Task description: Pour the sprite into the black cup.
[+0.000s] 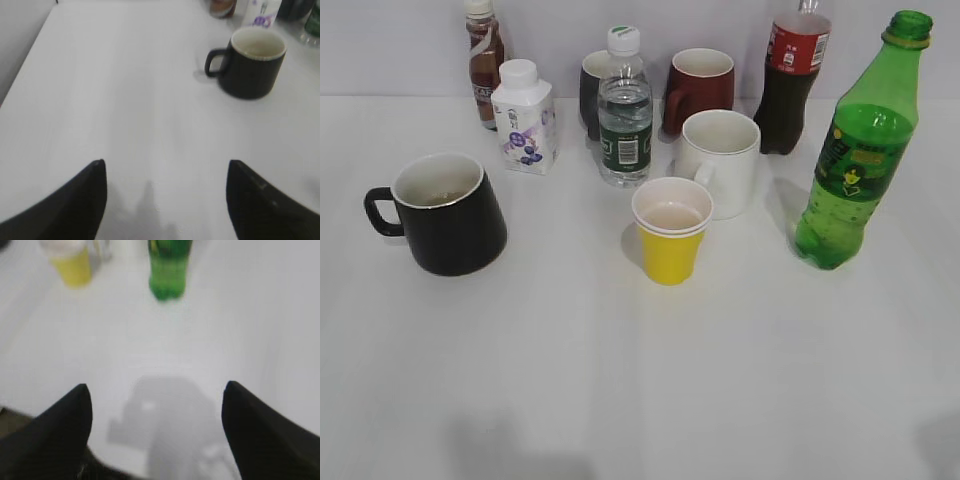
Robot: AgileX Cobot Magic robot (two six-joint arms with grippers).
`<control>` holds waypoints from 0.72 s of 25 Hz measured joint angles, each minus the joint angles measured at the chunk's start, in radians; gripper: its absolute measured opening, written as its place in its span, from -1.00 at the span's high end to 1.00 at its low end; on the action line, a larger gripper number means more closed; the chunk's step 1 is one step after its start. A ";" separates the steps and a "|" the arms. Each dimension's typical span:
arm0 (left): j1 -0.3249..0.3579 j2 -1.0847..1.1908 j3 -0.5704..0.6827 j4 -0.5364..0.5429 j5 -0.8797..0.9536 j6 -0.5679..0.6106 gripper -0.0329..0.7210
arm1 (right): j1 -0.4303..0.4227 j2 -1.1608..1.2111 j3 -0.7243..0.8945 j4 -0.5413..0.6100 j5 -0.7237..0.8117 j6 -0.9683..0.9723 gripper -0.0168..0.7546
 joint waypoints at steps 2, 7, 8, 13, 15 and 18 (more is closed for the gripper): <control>0.000 -0.036 0.031 0.002 0.026 0.000 -0.60 | 0.000 -0.083 0.036 -0.008 0.028 0.028 -0.58; 0.000 -0.061 0.063 0.002 0.008 0.010 -0.60 | 0.000 -0.205 0.136 -0.025 0.004 0.039 -0.57; 0.000 -0.061 0.070 0.002 -0.015 0.018 -0.60 | 0.000 -0.207 0.148 -0.030 -0.031 0.039 -0.57; 0.000 -0.061 0.108 0.000 -0.103 0.041 -0.48 | 0.000 -0.210 0.182 -0.036 -0.115 0.039 -0.56; 0.000 -0.061 0.108 -0.001 -0.109 0.043 -0.44 | 0.000 -0.211 0.182 -0.037 -0.118 0.039 -0.56; 0.000 -0.061 0.109 -0.001 -0.111 0.044 -0.37 | 0.000 -0.211 0.182 -0.037 -0.121 0.039 -0.56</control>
